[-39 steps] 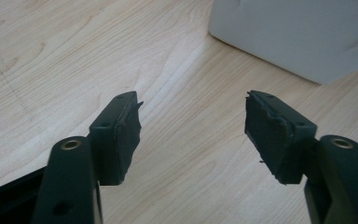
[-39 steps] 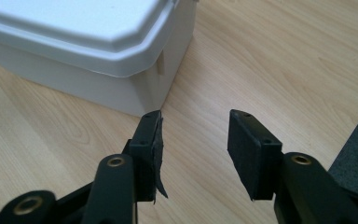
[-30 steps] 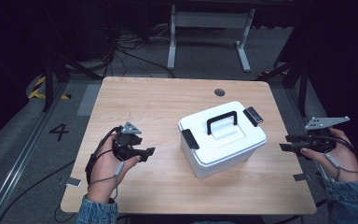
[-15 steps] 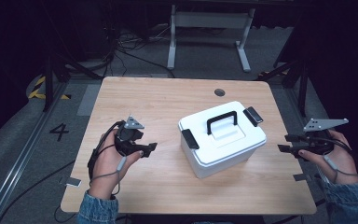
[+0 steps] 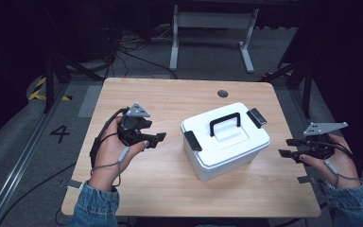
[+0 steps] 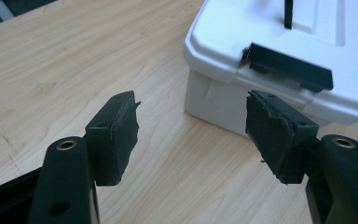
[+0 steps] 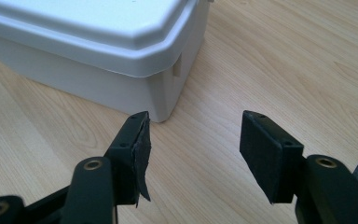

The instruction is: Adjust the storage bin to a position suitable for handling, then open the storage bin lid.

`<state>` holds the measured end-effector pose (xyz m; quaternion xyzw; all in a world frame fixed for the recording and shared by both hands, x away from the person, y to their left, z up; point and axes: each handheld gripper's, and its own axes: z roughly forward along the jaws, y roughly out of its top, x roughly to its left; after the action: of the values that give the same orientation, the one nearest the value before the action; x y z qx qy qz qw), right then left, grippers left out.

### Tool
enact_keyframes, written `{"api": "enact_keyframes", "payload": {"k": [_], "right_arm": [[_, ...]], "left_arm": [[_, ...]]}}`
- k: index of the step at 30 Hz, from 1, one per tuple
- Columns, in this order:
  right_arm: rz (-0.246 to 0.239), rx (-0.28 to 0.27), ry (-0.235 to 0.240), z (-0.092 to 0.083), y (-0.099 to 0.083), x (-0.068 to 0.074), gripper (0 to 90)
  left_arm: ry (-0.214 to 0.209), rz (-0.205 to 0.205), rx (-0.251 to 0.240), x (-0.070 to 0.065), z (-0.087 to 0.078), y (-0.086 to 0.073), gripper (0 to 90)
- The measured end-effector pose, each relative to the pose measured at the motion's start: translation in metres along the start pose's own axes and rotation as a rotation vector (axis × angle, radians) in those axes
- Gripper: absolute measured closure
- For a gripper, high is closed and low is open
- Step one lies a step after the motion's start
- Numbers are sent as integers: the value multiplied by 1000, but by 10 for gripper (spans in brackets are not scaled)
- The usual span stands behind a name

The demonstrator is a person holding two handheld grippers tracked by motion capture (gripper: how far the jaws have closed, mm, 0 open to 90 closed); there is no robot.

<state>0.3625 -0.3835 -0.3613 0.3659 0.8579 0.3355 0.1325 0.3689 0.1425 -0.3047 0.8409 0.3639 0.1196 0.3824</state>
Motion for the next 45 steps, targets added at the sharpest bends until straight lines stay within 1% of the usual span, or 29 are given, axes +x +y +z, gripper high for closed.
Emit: {"api": "enact_keyframes", "payload": {"k": [2,5,6,7,8,9,10,11,12,13,16,17,18,20,21,23,24,25,27,29,30,31,32,36,42,45], "right_arm": [[0,-2,-1,-1,0,1,438],[-2,-6,-6,-2,0,0,435],[-3,-6,-3,-2,0,0,435],[-4,-7,-2,-2,-1,0,436],[-4,-7,-2,-2,-1,0,436],[-5,-7,-2,-2,0,0,435],[-5,-7,-2,-2,0,0,435],[-4,-8,0,-2,0,0,435],[-4,-9,0,-2,0,0,435],[-4,-9,0,-2,0,0,435],[-5,-5,0,0,-1,1,434],[-5,-3,5,1,-2,1,434],[-4,1,5,2,-3,1,433],[-2,6,6,3,-4,1,432],[-2,6,6,3,-4,1,432],[-1,8,6,4,-6,2,430],[2,12,6,4,-7,2,429],[2,12,6,4,-7,2,429],[0,14,5,3,-8,3,426],[-1,18,3,4,-10,4,425],[-2,21,4,4,-11,5,426],[3,27,6,5,-13,6,425],[3,27,6,5,-13,6,425],[12,34,2,5,-18,7,425],[12,35,7,4,-22,10,426],[15,33,3,4,-22,9,426]], "left_arm": [[-8,10,-9,-1,0,6,350],[-31,11,-20,-6,-1,16,350],[-34,23,-21,-8,-1,24,350],[-33,34,-18,-10,0,28,350],[-33,34,-18,-10,0,28,351],[-34,32,-21,-12,0,31,351],[-35,42,-16,-13,1,36,351],[-40,43,-24,-15,2,39,351],[-55,47,-24,-18,3,47,352],[-55,47,-24,-18,3,47,352],[-68,54,-38,-23,7,58,353],[-79,56,-37,-25,8,62,352],[-78,62,-39,-26,8,64,352],[-78,58,-48,-29,10,70,352],[-78,58,-48,-29,10,70,352],[-90,65,-58,-33,15,78,352],[-103,66,-64,-34,18,82,353],[-103,66,-64,-34,18,82,368],[-136,58,-76,-36,25,87,380],[-148,54,-69,-38,31,92,388],[-153,64,-60,-39,35,95,389],[-160,65,-58,-41,39,97,389],[-160,65,-58,-41,39,97,389],[-173,82,-27,-45,54,105,388],[-200,91,-13,-50,78,113,388],[-203,100,-6,-52,89,117,389]]}}
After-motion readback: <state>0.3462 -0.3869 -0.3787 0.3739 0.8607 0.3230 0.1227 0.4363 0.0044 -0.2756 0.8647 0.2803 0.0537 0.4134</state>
